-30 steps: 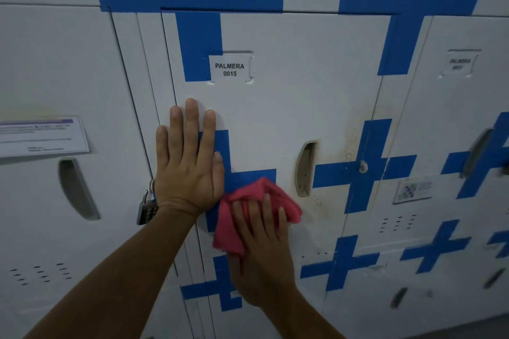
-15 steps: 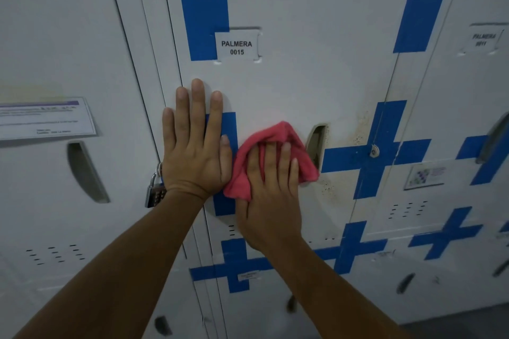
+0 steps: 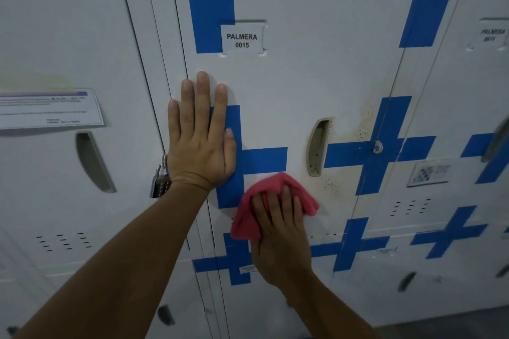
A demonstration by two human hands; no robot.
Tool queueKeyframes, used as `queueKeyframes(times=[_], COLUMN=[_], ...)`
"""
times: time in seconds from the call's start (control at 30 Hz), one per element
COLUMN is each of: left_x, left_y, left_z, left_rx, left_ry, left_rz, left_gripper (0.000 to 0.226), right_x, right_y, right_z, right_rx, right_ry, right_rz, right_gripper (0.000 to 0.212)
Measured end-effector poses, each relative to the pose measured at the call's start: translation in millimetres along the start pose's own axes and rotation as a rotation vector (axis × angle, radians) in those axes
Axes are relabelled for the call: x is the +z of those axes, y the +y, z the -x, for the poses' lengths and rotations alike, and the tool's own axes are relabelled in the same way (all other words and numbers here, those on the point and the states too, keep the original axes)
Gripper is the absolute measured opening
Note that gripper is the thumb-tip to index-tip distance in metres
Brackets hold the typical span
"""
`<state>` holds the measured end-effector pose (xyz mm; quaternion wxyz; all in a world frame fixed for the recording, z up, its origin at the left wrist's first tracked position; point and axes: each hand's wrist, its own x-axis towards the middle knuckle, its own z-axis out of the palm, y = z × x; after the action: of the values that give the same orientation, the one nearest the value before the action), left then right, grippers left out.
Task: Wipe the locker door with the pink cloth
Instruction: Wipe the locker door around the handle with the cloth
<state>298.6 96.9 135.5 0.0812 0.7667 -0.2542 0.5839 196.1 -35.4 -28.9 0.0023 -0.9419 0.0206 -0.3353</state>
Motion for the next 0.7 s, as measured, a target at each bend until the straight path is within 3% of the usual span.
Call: queueKeyframes(times=[0.1,0.23,0.4,0.57,0.7], left_x=[1,2,3,4,4], left_y=[0,-1,1,0,-1], left_z=[-1,-1,-1,0,0], left_rx=[-0.003,-0.009,-0.013,0.006,0.004], left_ry=[-0.001,0.007,-0.001,-0.013,0.023], left_rz=[-0.003,0.000,0.004,-0.046,0.003], left_gripper=[0.066,0.066,0.077,0.078,0.068], right_x=[-41,-108,-145,-120,-46], right_y=[-1,-5,-1,-7,-9], right_z=[-44,-103,-140,-109,-37], right_rx=[0.002,0.023,0.028,0.032,0.056], right_ry=[0.095,0.204,0.178,0.210,0.040], right_rz=[-0.010,-0.023,0.081,-0.028,0.018], right_gripper=[0.068,0.071,0.079,0.072,0.076])
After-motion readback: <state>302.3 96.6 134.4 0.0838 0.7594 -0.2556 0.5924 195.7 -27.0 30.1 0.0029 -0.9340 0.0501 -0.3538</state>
